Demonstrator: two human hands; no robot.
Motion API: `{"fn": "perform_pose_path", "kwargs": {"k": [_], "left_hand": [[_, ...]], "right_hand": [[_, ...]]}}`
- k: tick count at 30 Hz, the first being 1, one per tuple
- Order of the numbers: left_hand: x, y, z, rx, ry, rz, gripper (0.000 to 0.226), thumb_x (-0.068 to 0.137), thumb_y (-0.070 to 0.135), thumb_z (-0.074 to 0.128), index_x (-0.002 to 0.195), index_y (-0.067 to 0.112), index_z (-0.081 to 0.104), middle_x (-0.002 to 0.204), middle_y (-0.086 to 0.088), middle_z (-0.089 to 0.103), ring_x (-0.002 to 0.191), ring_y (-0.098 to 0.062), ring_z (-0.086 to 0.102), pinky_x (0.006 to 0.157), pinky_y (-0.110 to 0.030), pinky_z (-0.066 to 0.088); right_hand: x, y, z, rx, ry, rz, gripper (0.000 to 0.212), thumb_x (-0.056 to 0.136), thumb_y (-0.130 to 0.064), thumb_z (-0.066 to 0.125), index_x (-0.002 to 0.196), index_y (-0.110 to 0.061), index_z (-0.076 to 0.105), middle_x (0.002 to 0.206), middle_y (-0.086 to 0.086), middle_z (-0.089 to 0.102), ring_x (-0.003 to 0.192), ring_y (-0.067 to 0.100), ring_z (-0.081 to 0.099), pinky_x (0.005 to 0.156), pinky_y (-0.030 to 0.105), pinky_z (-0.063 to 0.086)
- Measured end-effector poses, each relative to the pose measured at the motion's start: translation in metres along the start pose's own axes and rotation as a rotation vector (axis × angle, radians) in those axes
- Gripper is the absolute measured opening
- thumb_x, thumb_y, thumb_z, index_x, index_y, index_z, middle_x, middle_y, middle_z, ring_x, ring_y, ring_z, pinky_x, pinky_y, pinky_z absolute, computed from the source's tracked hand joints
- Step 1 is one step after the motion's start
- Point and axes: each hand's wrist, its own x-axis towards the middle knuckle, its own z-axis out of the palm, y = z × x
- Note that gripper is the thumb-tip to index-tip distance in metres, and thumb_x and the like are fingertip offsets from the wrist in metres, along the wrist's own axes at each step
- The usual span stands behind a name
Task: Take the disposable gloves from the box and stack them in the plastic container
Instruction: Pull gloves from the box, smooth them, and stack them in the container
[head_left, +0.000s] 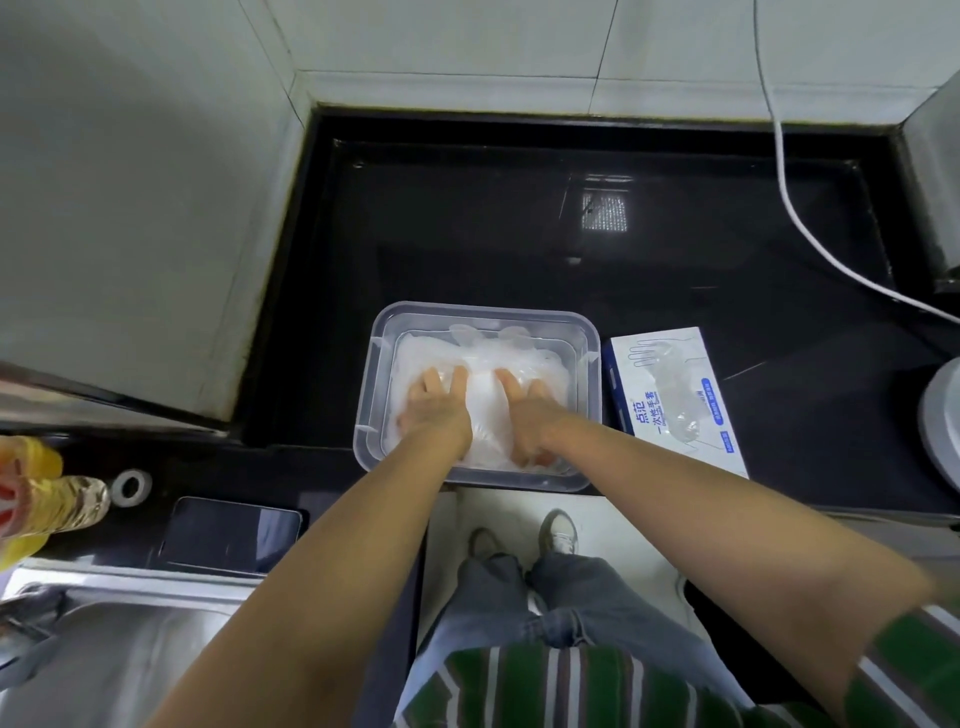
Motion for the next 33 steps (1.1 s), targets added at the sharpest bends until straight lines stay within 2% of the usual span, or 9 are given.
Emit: {"fn": "perform_pose_path", "kwargs": {"k": [4,7,11,14,18,21,24,28,33], "left_hand": [[-0.003,-0.001,0.001,0.013,-0.008,0.035,0.104,0.086,0.012,0.067,0.153,0.033,-0.010,0.160,-0.011,-0.007,0.144,-0.034,0.014,0.106,-0.044,0.036],[-0.011,0.001,-0.004,0.019,0.105,0.065,0.077,0.094,0.024,0.059,0.154,0.027,0.011,0.153,-0.014,0.021,0.130,-0.032,0.039,0.095,-0.037,0.043],[-0.028,0.018,-0.025,0.062,0.383,0.139,0.026,0.100,0.020,0.044,0.119,0.016,0.061,0.117,-0.008,0.064,0.103,-0.024,0.061,0.079,-0.030,0.043],[-0.041,0.036,-0.037,0.028,0.507,0.181,0.025,0.100,0.016,0.043,0.101,0.014,0.068,0.100,-0.006,0.069,0.089,-0.023,0.064,0.068,-0.026,0.040],[-0.052,0.063,-0.041,0.019,0.396,0.188,0.029,0.104,0.025,0.041,0.108,0.012,0.066,0.097,-0.006,0.069,0.084,-0.021,0.066,0.066,-0.026,0.051],[-0.056,0.075,-0.037,-0.058,0.080,0.103,0.049,0.106,0.043,0.021,0.114,0.011,0.057,0.102,-0.009,0.066,0.088,-0.024,0.066,0.075,-0.029,0.051],[-0.052,0.071,-0.025,0.029,0.069,0.125,0.055,0.105,0.046,0.016,0.137,0.015,0.048,0.135,-0.008,0.054,0.109,-0.022,0.054,0.100,-0.031,0.040],[-0.043,0.060,-0.015,0.000,0.053,0.082,0.049,0.104,0.047,0.025,0.127,0.017,0.057,0.121,-0.004,0.058,0.108,-0.021,0.053,0.099,-0.033,0.038],[-0.053,0.069,-0.025,-0.166,0.484,0.179,0.034,0.104,0.032,0.037,0.099,0.016,0.067,0.091,-0.003,0.066,0.078,-0.015,0.060,0.064,-0.021,0.045]], "right_hand": [[-0.001,-0.001,-0.003,0.023,-0.037,-0.010,0.120,0.083,0.006,0.067,0.153,-0.040,-0.018,0.163,0.008,-0.006,0.102,0.032,0.059,0.055,0.027,0.050],[-0.009,-0.005,-0.017,0.066,0.049,-0.071,0.074,0.092,-0.007,0.063,0.153,-0.018,0.025,0.147,0.012,0.041,0.095,0.027,0.065,0.069,0.033,0.058],[-0.028,-0.008,-0.049,0.306,0.519,-0.321,0.016,0.095,-0.015,0.056,0.096,-0.013,0.071,0.087,-0.003,0.067,0.067,0.017,0.062,0.071,0.039,0.058],[-0.043,0.010,-0.067,0.405,0.765,-0.343,0.016,0.092,-0.016,0.056,0.083,-0.017,0.069,0.064,-0.008,0.060,0.064,0.014,0.057,0.068,0.034,0.053],[-0.058,0.065,-0.079,0.443,0.902,-0.050,0.016,0.092,-0.022,0.053,0.092,-0.013,0.065,0.083,0.005,0.068,0.080,0.027,0.063,0.071,0.037,0.051],[-0.061,0.111,-0.074,0.347,0.696,0.254,0.035,0.093,-0.030,0.057,0.121,-0.009,0.053,0.123,0.012,0.057,0.110,0.033,0.058,0.086,0.038,0.047],[-0.062,0.137,-0.056,0.275,0.506,0.396,0.061,0.093,-0.041,0.058,0.135,-0.002,0.038,0.137,0.017,0.044,0.124,0.035,0.052,0.096,0.042,0.045],[-0.062,0.140,-0.049,0.291,0.626,0.353,0.028,0.095,-0.035,0.050,0.090,-0.010,0.060,0.100,0.010,0.066,0.083,0.029,0.060,0.071,0.032,0.048],[-0.061,0.138,-0.058,0.454,0.826,0.206,0.031,0.094,-0.026,0.056,0.066,-0.017,0.048,0.066,0.002,0.054,0.069,0.026,0.055,0.060,0.031,0.041]]}}
